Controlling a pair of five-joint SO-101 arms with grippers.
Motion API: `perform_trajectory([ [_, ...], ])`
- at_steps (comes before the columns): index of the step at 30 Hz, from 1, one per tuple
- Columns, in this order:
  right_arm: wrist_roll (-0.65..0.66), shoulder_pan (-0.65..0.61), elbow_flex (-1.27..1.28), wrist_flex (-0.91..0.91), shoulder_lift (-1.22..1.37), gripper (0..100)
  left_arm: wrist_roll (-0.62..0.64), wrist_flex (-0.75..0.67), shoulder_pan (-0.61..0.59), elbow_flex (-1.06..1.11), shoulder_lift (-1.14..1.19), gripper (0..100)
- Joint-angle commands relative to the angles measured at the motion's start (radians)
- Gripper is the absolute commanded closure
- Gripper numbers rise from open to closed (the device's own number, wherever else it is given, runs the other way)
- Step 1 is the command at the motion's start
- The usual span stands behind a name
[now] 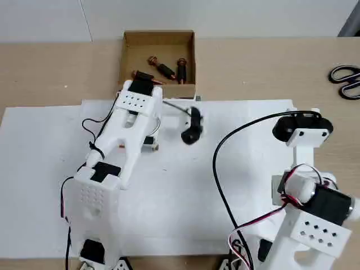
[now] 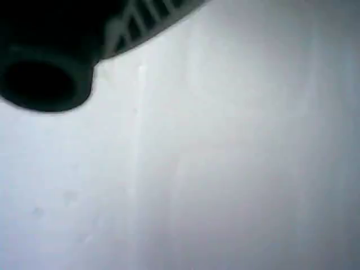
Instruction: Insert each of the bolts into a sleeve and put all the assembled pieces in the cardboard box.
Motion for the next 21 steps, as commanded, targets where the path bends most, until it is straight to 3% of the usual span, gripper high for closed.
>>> perform_trajectory([
  [1, 0.006, -0.061, -0.103, 0.021, -0.015, 99.4, 0.141, 0.028, -0.002, -0.090, -0.153, 100],
  [7, -0.115, -0.205, -0.160, 0.022, -0.015, 99.1, 0.334, 0.028, 0.014, -0.030, -0.367, 100],
  [10, -0.195, -0.248, -0.160, 0.024, -0.015, 99.1, 0.488, 0.028, 0.015, 0.044, -0.480, 100],
  [14, -0.226, -0.263, -0.160, 0.025, -0.016, 99.4, 0.741, 0.028, 0.014, 0.136, -0.671, 100],
  [21, -0.236, -0.263, -0.155, 0.019, -0.188, 99.5, 0.924, 0.026, 0.017, 0.222, -0.964, 100],
])
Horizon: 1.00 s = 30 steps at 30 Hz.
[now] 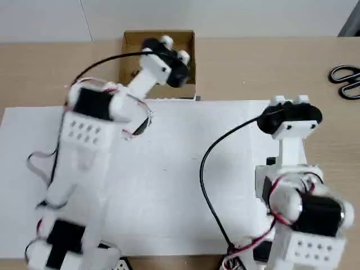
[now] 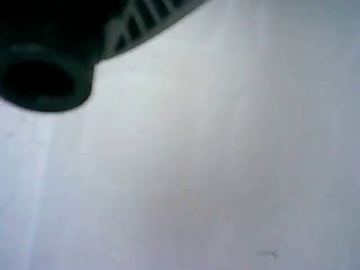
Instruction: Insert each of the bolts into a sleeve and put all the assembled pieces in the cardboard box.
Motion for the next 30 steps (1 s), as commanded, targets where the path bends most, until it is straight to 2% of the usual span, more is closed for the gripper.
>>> perform_trajectory([
  [1, -0.048, -0.010, -0.038, 0.005, -0.125, 99.5, 0.124, 0.011, 0.011, 0.018, -0.160, 100],
  [4, -0.149, -0.028, -0.009, -0.002, -0.213, 99.5, 0.311, -0.032, 0.002, 0.051, -0.224, 100],
  [7, -0.184, -0.058, 0.029, -0.016, -0.274, 99.5, 0.499, -0.040, 0.011, 0.061, -0.288, 100],
  [10, -0.184, -0.148, 0.080, -0.062, -0.302, 99.5, 0.674, -0.049, 0.011, 0.094, -0.336, 100],
  [12, -0.206, -0.220, 0.118, -0.079, -0.302, 99.5, 0.738, -0.046, 0.008, 0.143, -0.364, 100],
  [18, -0.365, -0.429, 0.227, -0.213, -0.300, 99.5, 0.775, -0.075, 0.011, 0.263, -0.511, 100],
  [22, -0.371, -0.541, 0.321, -0.341, -0.292, 99.5, 0.778, -0.190, 0.011, 0.323, -0.624, 100],
  [27, -0.368, -0.624, 0.391, -0.363, -0.295, 99.5, 0.779, -0.396, 0.014, 0.487, -0.732, 100],
  [30, -0.321, -0.688, 0.400, -0.397, -0.291, 99.5, 0.786, -0.496, 0.052, 0.573, -0.767, 100],
])
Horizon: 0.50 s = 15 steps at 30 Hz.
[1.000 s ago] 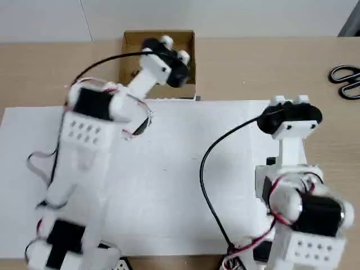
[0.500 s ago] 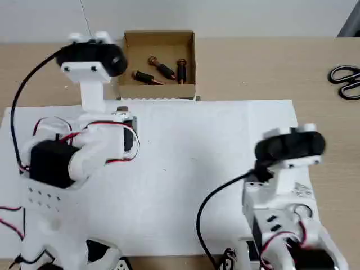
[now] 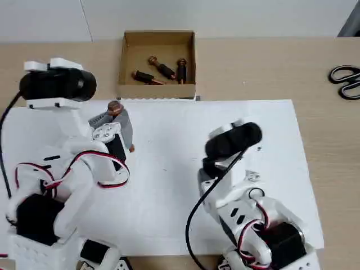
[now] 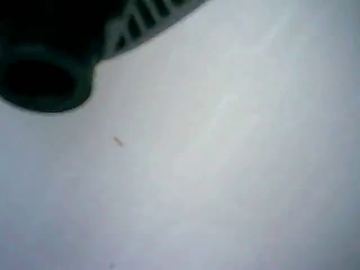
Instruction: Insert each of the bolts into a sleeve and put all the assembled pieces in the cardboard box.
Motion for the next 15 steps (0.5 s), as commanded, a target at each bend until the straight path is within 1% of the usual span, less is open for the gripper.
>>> perform_trajectory([
  [1, 0.051, -0.067, 0.014, -0.079, -0.002, 99.5, 0.034, -0.138, 0.049, 0.070, -0.049, 100],
  [4, 0.083, -0.079, 0.044, -0.127, -0.002, 99.5, 0.129, -0.201, 0.126, 0.108, -0.055, 100],
  [7, 0.078, -0.079, 0.071, -0.171, -0.002, 99.5, 0.193, -0.269, 0.189, 0.133, -0.055, 100],
  [11, 0.077, -0.082, 0.123, -0.242, -0.004, 99.5, 0.206, -0.325, 0.213, 0.156, -0.055, 100],
  [15, 0.080, -0.177, 0.140, -0.300, -0.004, 99.5, 0.206, -0.331, 0.215, 0.157, -0.055, 100],
])
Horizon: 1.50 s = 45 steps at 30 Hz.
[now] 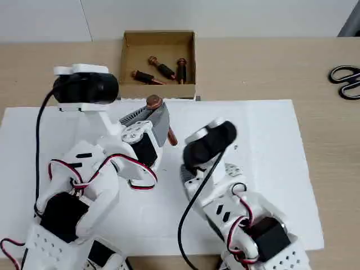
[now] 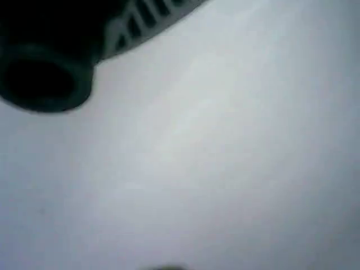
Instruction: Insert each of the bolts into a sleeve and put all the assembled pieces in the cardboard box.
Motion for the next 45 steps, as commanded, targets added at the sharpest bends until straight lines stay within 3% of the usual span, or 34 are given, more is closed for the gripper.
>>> perform_trajectory([
  [1, 0.015, -0.081, -0.003, -0.058, -0.005, 99.5, 0.005, -0.032, 0.008, -0.004, -0.021, 100],
  [24, 0.069, -0.025, -0.086, -0.065, -0.005, 99.5, -0.017, 0.038, 0.101, -0.002, -0.021, 100],
  [39, 0.092, -0.027, -0.087, -0.053, -0.013, 99.5, -0.083, 0.032, 0.097, 0.047, -0.028, 100],
  [45, 0.092, -0.022, -0.091, 0.002, -0.016, 99.5, -0.083, -0.041, 0.074, 0.044, -0.028, 100],
])
